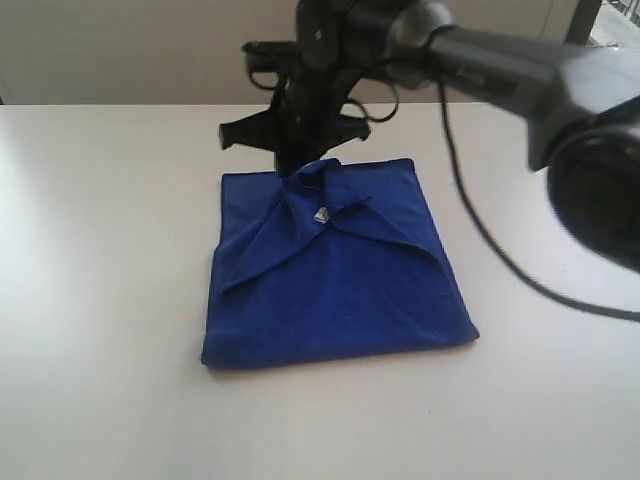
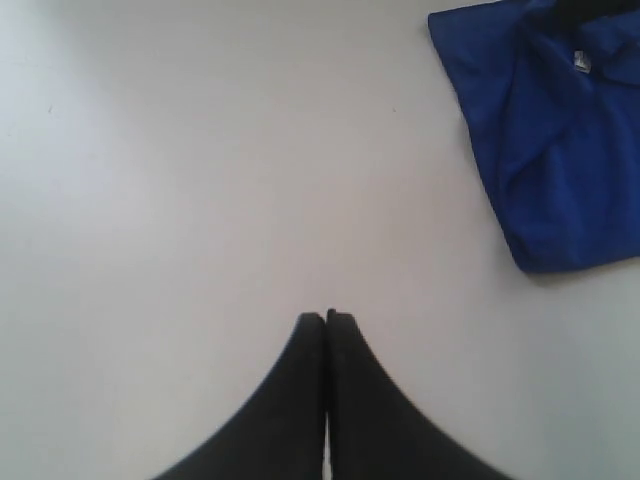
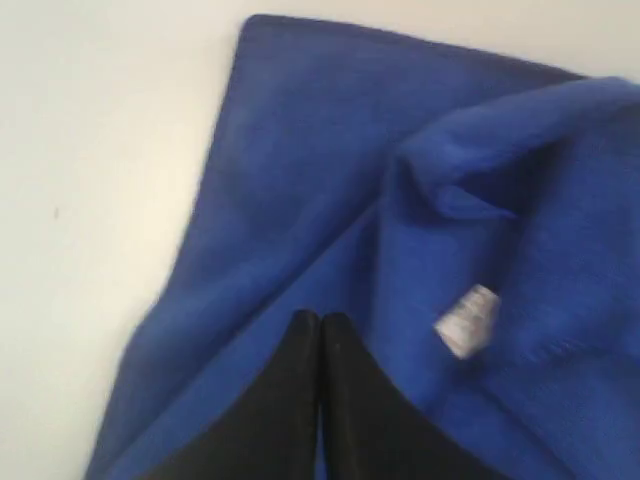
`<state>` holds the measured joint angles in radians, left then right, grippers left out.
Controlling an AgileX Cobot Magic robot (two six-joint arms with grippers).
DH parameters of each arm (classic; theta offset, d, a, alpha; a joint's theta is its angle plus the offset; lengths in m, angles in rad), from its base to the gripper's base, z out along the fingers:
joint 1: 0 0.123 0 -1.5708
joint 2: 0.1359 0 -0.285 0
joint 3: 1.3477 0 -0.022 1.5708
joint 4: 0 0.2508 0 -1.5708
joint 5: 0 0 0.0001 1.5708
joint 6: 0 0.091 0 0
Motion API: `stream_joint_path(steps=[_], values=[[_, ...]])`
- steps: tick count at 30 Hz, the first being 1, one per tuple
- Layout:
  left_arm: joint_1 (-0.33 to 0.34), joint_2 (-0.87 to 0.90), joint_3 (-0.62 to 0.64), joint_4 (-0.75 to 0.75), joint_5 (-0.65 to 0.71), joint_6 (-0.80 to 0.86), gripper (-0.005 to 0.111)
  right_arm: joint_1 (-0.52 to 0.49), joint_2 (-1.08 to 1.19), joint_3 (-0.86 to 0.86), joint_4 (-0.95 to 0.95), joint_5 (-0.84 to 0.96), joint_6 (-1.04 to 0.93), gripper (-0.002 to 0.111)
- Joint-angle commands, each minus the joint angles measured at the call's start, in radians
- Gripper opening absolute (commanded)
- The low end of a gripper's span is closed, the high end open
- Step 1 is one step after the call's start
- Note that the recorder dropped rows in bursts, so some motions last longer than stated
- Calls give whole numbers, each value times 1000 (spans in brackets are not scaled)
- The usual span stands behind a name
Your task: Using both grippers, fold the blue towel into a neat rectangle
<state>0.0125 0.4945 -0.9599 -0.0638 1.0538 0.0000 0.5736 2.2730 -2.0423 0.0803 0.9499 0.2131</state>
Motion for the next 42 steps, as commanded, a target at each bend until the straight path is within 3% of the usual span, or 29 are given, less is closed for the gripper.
stream_joint_path(steps=[1, 8, 17, 28, 42], values=[[5, -6, 7, -10, 8, 0, 0, -104, -139, 159, -30, 80, -63, 0], [5, -6, 7, -10, 8, 0, 0, -154, -375, 597, -57, 5, -147, 0], [5, -6, 7, -10, 8, 0, 0, -154, -452, 924, -80, -142, -136, 0], [5, -6, 7, -10, 8, 0, 0, -154, -448, 1056, -128, -327, -78, 0], [5, -6, 7, -10, -21, 0, 0, -156, -409, 1114, -138, -254, -27, 0]])
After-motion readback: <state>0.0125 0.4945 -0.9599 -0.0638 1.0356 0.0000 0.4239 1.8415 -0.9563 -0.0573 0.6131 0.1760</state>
